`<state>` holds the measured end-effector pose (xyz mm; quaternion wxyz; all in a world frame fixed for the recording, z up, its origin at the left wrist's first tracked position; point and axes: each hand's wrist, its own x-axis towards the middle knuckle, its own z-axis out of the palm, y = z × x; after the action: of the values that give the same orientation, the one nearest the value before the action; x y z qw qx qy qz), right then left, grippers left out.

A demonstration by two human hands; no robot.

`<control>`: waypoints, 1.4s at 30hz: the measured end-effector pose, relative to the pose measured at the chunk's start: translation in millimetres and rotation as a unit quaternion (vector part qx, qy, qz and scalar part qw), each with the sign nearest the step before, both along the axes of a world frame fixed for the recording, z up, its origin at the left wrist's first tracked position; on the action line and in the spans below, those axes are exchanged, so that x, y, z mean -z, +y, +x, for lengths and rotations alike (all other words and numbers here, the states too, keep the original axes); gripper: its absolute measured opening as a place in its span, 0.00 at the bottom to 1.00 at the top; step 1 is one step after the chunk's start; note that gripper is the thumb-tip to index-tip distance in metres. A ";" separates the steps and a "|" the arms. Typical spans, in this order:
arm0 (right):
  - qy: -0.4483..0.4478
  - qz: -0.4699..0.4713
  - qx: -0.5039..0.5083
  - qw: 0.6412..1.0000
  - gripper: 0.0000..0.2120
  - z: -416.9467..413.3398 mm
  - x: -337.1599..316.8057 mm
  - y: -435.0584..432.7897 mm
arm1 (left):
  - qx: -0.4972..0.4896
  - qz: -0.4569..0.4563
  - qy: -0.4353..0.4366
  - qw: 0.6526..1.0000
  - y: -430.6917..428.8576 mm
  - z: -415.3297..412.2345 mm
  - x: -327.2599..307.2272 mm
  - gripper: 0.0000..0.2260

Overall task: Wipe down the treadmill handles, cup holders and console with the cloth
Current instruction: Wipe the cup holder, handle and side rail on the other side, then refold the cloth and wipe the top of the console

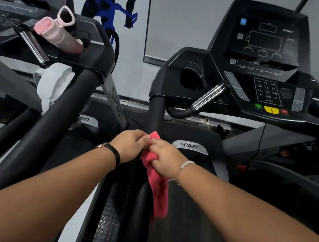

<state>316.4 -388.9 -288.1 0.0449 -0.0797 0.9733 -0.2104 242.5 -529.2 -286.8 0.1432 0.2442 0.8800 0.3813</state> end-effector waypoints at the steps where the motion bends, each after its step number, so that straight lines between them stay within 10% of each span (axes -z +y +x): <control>1: 0.024 -0.015 0.024 0.999 0.21 -3.2 -6.7 1.3 | -0.003 0.016 -0.017 1.000 3.5 -0.2 -5.0 0.14; 6: 0.141 -0.131 0.151 0.970 0.15 -5.1 -40.4 14.3 | 0.038 0.190 -0.171 0.966 23.7 6.6 -31.5 0.19; 14: 0.065 -0.237 0.134 0.960 0.39 -0.2 -67.0 54.9 | 0.057 0.322 -0.343 0.881 80.9 12.9 -63.3 0.06; 22: 0.100 -0.349 0.210 0.908 0.53 -32.0 -97.1 128.3 | 0.032 0.359 -0.256 0.897 159.4 -20.3 -108.6 0.13; 27: 0.053 -0.443 0.229 0.865 0.20 -56.0 -124.8 191.9 | 0.047 0.348 -0.139 0.926 206.4 -47.6 -150.4 0.15; 32: 0.066 -0.499 0.224 0.834 0.15 -63.7 -169.6 246.8 | 0.057 0.238 0.046 0.968 244.7 -73.4 -194.1 0.13; 37: 0.091 -0.571 0.205 0.790 0.09 -66.1 -205.1 299.4 | 0.147 0.099 -0.171 0.969 260.1 -88.2 -220.6 0.27; 42: -0.018 -0.590 0.146 0.794 0.24 -66.2 -206.3 340.6 | 0.070 0.257 -0.299 0.916 291.9 -107.0 -217.4 0.19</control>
<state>250.2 -48.3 -81.8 -0.0242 0.0564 0.6596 -0.7491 135.5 -237.3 -69.4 0.3584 0.2085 0.6483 0.6386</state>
